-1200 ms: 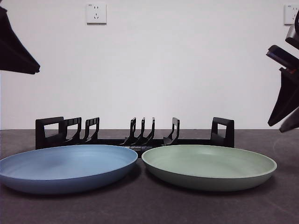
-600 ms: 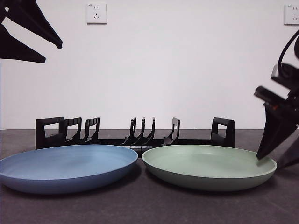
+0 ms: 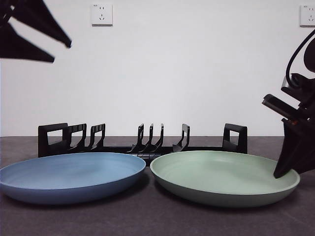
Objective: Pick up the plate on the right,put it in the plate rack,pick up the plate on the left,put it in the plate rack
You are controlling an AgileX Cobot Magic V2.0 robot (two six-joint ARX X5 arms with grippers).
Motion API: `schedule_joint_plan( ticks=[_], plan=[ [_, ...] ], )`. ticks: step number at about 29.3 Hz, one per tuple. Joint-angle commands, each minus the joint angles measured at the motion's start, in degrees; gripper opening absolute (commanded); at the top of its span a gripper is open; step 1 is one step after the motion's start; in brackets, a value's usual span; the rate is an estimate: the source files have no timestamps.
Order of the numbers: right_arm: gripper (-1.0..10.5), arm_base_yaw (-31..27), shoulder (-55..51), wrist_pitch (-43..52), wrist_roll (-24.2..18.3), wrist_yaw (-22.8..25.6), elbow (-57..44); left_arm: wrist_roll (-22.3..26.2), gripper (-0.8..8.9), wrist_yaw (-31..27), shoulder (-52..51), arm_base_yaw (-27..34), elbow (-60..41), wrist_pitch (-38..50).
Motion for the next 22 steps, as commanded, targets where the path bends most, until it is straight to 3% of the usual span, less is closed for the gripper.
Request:
schedule_joint_plan(
  ticks=[1, 4, 7, 9, 17, 22],
  plan=[
    [-0.1, 0.04, -3.61, -1.01, 0.92, -0.13, 0.07, 1.55, 2.53, 4.15, 0.13, -0.96, -0.11, 3.3],
    [-0.1, 0.04, -8.37, -2.29, 1.27, -0.11, 0.17, 5.18, 2.57, 6.6, 0.13, -2.6, -0.07, 4.42],
    [-0.1, 0.04, -12.7, -4.42, 1.4, -0.07, 1.64, 12.7, 2.59, 4.92, 0.13, -7.06, 0.46, 3.26],
    [-0.1, 0.07, -13.79, -7.04, 1.36, 0.11, 3.78, 17.66, 2.61, 0.9, 0.13, -11.15, 1.4, 1.49],
    [-0.1, 0.9, -12.96, -15.58, -0.79, 0.28, 13.2, 38.8, 2.62, -24.59, 0.83, -32.22, 8.48, -9.03],
    [-0.1, 2.27, -12.87, -18.03, -0.79, 0.28, 16.02, 46.03, 2.61, -35.3, 3.67, -42.18, 11.45, -13.22]
  ],
)
